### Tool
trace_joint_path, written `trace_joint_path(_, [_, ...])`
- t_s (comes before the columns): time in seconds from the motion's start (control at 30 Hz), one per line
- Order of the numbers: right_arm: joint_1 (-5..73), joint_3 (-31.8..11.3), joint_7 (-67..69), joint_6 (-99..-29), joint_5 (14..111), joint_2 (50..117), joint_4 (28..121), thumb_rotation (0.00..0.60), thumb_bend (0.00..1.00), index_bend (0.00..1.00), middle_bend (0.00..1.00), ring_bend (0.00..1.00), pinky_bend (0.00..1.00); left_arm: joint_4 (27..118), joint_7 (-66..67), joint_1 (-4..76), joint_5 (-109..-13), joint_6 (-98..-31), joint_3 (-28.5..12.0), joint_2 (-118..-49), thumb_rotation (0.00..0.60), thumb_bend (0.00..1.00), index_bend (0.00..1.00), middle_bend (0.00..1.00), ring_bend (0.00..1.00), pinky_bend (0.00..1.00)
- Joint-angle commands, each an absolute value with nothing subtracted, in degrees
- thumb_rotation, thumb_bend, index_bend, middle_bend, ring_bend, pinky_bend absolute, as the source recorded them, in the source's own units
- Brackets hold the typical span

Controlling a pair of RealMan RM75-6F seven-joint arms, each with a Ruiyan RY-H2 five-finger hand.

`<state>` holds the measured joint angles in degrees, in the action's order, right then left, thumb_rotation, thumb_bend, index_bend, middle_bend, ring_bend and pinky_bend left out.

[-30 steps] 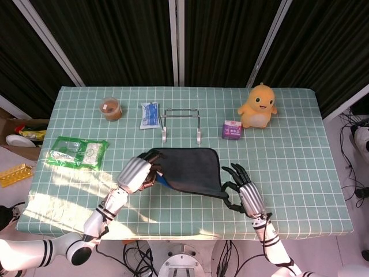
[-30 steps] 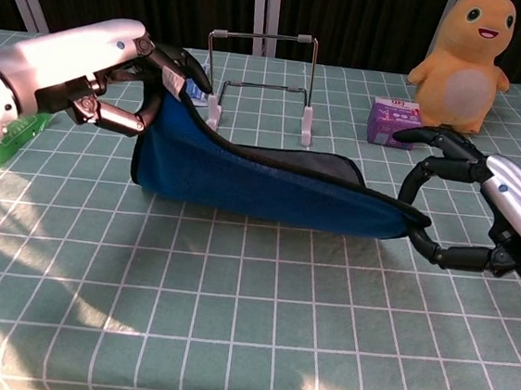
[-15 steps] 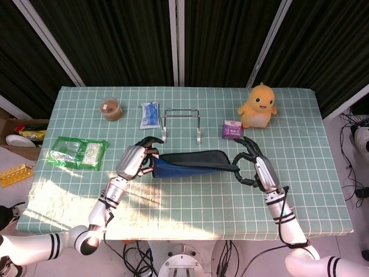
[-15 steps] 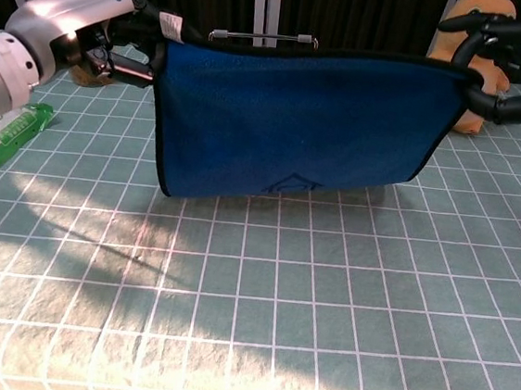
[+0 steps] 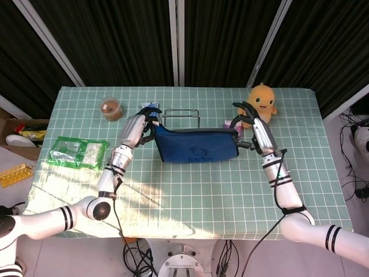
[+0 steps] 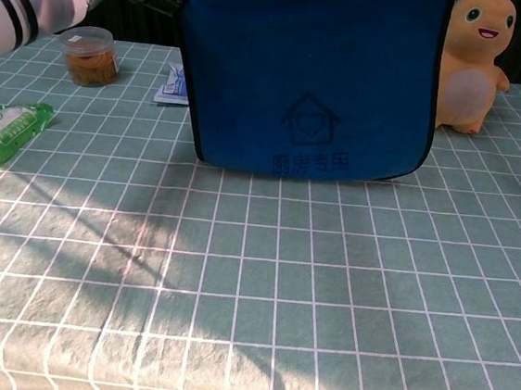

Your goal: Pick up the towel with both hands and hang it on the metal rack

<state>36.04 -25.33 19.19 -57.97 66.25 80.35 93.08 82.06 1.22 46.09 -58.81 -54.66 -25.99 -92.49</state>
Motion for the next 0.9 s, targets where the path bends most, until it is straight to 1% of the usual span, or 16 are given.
trace_joint_path(0.03, [40.6,-27.8,17.8,-53.4,61.8,81.4,88.8,0.600,0.55,1.00,0.16,0.00,0.00,79.0,2.7,48.6,-55.6,-52.6,-28.0,-91.6,0.600,0.63,0.79,0.25,0.17,0.30])
trace_joint_path(0.17, [44.5,-29.1,17.9,-49.6,58.3,83.8,83.9,0.600,0.55,1.00,0.16,0.00,0.00,75.9,3.4,50.3,-51.8,-51.0,-29.5,-91.0,0.600,0.63,0.79,0.25,0.17,0.30])
trace_joint_path(0.4, [51.3,-31.4,17.2,-44.7,52.9,88.2,73.4,0.600,0.55,1.00,0.16,0.00,0.00,71.7,4.1,52.1,-46.6,-49.1,-30.2,-90.5,0.600,0.63,0.80,0.25,0.17,0.30])
trace_joint_path(0.63, [56.8,-33.6,15.5,-42.6,48.9,90.8,65.8,0.600,0.55,1.00,0.16,0.00,0.00,67.9,3.9,54.6,-44.1,-47.0,-30.5,-90.9,0.600,0.63,0.80,0.25,0.17,0.30])
trace_joint_path(0.9, [62.6,-35.1,13.5,-41.0,44.5,95.2,56.1,0.600,0.55,1.00,0.16,0.00,0.00,60.7,5.0,58.7,-38.3,-43.6,-31.5,-92.4,0.600,0.63,0.81,0.27,0.18,0.30])
